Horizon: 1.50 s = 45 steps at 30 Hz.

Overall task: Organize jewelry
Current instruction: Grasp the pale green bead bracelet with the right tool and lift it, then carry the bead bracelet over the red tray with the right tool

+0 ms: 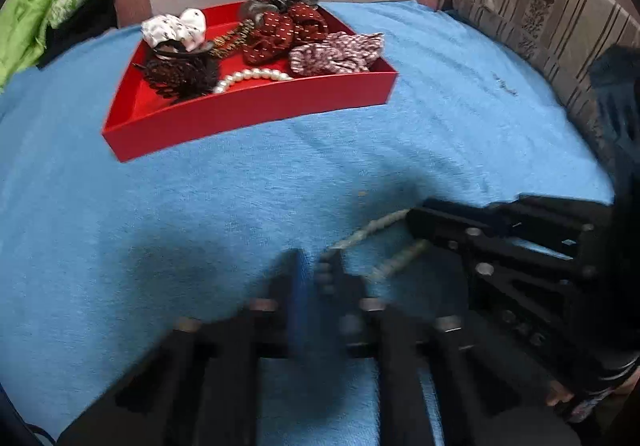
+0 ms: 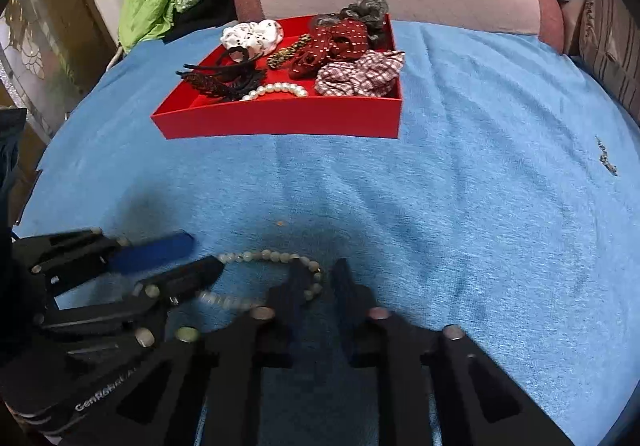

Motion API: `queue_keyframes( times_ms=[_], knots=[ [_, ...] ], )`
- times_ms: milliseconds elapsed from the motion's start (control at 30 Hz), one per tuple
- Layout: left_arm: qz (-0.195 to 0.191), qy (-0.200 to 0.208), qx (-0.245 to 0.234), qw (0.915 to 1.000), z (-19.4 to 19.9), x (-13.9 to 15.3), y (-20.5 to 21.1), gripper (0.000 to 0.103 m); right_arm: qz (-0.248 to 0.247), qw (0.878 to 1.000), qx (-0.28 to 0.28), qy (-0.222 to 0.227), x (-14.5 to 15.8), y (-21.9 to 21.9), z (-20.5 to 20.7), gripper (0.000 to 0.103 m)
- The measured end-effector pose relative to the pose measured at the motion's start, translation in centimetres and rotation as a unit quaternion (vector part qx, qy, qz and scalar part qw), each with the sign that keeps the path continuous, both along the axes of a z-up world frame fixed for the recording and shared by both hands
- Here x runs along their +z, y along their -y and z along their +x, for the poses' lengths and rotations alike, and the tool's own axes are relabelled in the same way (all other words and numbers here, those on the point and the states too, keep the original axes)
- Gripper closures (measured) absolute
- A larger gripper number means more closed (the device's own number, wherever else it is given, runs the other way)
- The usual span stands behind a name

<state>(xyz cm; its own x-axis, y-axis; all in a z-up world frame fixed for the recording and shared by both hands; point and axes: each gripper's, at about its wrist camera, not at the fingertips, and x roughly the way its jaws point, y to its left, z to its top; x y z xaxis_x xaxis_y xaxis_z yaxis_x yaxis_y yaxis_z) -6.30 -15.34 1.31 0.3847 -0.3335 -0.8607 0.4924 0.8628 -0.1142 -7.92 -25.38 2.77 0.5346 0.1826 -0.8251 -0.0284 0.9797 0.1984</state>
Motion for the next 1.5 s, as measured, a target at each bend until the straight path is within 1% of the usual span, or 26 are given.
queue_keyframes(
  times_ms=[100, 367, 567, 700, 1033, 1500],
  knots=[
    [-0.013, -0.013, 0.000, 0.9998, 0.0, 0.5, -0.2, 0.098, 0.006, 1.000, 0.005, 0.002, 0.4, -0.3, -0.1, 0.097],
    [-0.027, -0.002, 0.003, 0.9996, -1.5, 3.1, -1.0, 0.098, 0.019, 0.999, 0.000, 0.032, 3.0, -0.8, -1.4, 0.097],
    [-0.026, 0.022, 0.007, 0.9994, -2.9, 5.6, -1.6, 0.098, 0.023, 0.998, -0.001, 0.058, 5.3, -1.3, -2.7, 0.097],
    [-0.018, 0.043, 0.012, 0.9988, -3.8, 7.1, -2.0, 0.098, 0.022, 0.997, -0.001, 0.069, 6.4, -1.7, -3.6, 0.097],
    [-0.009, 0.092, 0.021, 0.9955, -6.3, 10.7, -3.0, 0.098, 0.020, 0.995, 0.003, 0.102, 9.4, -2.7, -5.5, 0.097],
    [-0.014, 0.129, 0.040, 0.9907, -8.7, 14.1, -5.0, 0.098, 0.010, 0.989, 0.013, 0.144, 13.1, -4.6, -7.7, 0.096]
  ],
)
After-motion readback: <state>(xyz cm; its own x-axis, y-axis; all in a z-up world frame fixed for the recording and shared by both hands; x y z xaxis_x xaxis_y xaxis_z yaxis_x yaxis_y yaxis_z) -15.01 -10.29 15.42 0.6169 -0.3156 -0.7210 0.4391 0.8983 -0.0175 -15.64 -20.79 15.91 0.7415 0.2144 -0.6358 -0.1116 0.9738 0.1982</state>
